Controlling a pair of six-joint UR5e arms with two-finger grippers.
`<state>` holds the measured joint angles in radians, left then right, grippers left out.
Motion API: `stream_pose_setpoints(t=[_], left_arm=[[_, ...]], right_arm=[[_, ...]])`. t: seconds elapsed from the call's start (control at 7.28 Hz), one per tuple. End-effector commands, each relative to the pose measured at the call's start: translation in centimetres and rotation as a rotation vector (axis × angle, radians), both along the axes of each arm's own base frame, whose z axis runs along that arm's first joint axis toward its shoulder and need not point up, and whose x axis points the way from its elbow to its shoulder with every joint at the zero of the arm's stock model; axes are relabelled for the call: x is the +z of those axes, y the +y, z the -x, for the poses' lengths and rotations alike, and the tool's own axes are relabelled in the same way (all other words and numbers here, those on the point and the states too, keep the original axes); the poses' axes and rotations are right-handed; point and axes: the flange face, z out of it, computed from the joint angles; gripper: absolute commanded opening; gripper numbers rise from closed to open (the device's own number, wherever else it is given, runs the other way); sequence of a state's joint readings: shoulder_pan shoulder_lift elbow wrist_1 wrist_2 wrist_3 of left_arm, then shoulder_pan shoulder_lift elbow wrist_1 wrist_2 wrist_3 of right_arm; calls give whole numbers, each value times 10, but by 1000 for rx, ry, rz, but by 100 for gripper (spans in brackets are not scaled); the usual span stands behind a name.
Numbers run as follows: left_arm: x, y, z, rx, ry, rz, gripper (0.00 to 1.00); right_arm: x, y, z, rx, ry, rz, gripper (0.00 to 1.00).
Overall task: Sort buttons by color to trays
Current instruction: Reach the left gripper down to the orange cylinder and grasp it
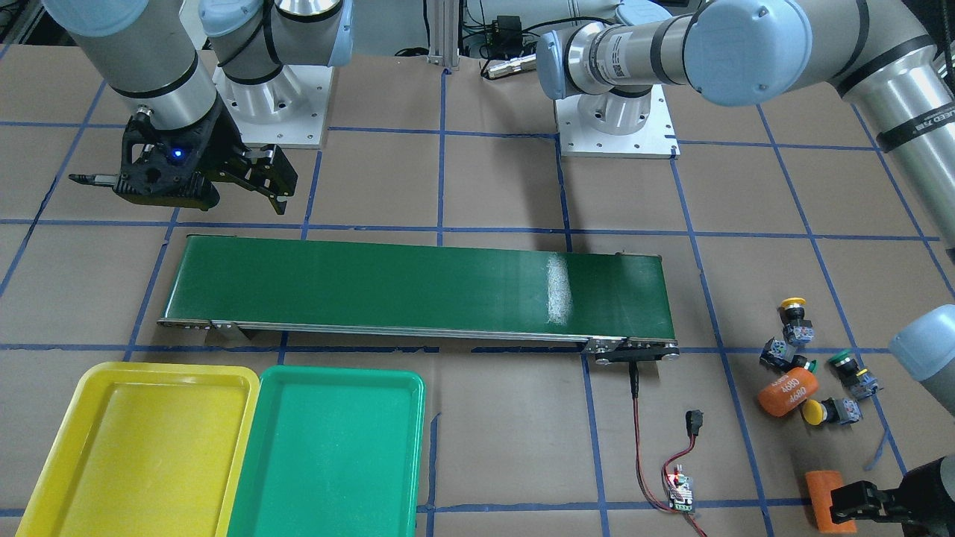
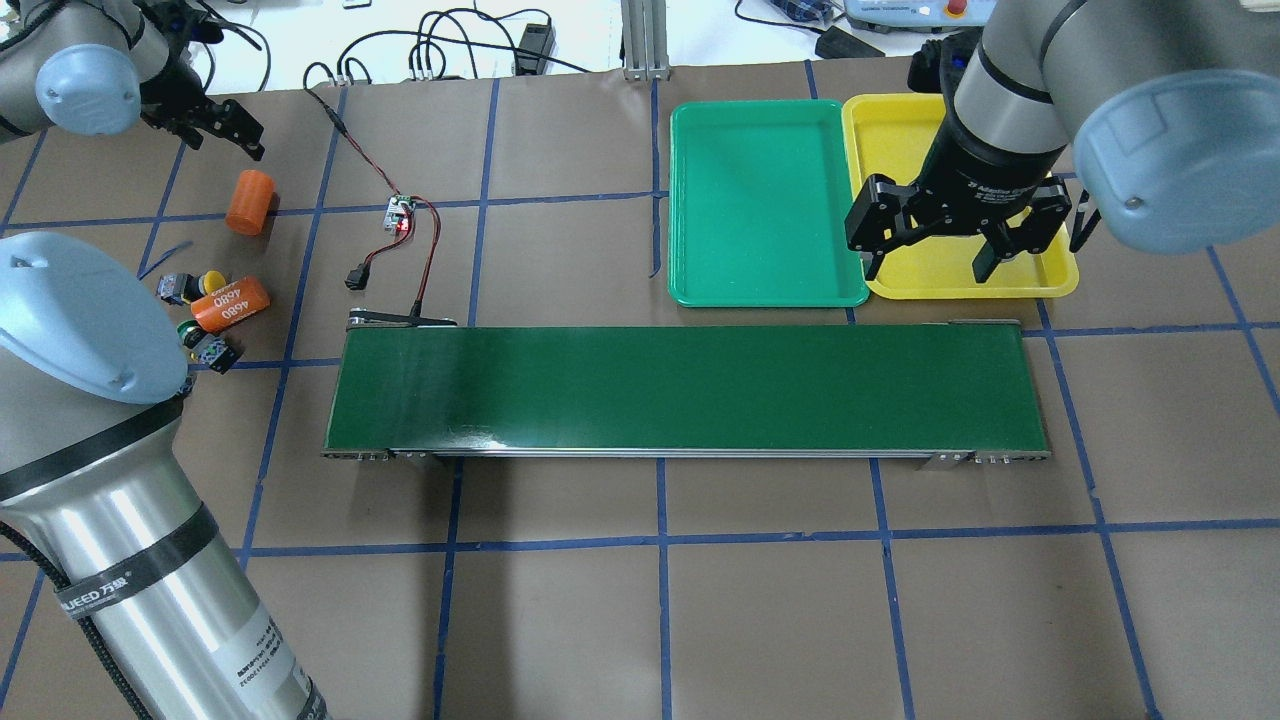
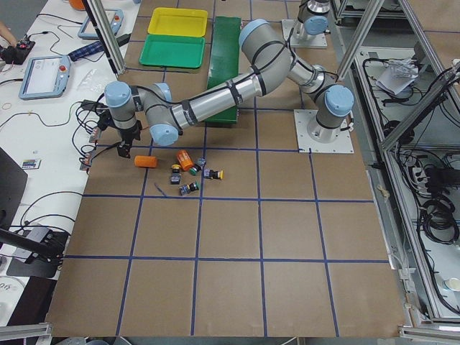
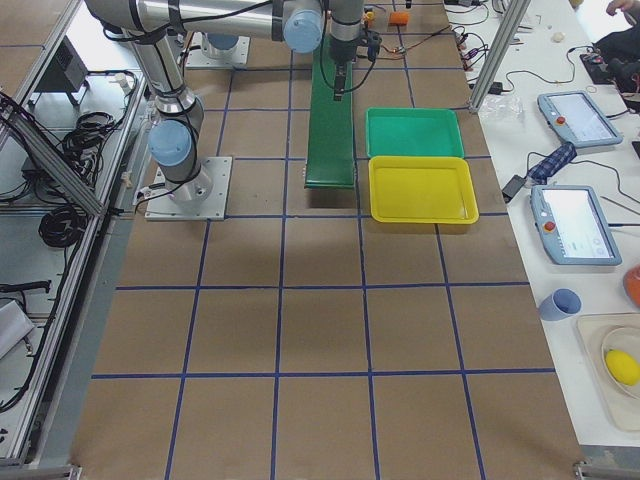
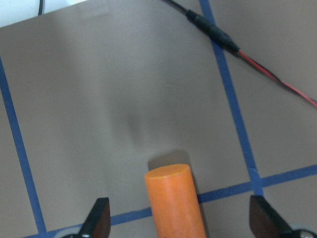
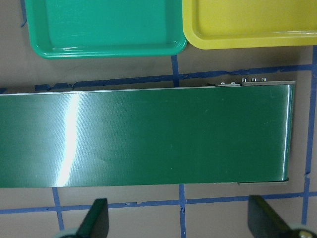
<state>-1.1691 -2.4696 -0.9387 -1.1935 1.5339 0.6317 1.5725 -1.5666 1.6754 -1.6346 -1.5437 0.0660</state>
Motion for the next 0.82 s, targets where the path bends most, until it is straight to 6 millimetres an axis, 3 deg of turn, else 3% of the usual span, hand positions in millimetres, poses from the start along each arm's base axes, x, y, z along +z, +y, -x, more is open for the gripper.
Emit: stream_pose_setpoints(t=[0.0,0.14,0.27,0.41,0.55,0.69], left_arm=[[-45,5,-10,31,30,-71,100],[-49,8,-3,93,51,-113,100],[-50,11,2,160,69,-154,75],[-53,13,-4,167,70,-166,19],[-55,16,-3,167,76,-182,0],[-29,17,10,154,75,-198,0]], right_arm=[[0,1,0,0,3,-4,100],[-1,1,0,1,3,-7,100],[-1,1,-1,1,1,-7,100],[-2,1,0,1,3,-10,100],[-2,1,-1,-6,2,-12,100],[-2,1,-1,-3,3,-12,100]])
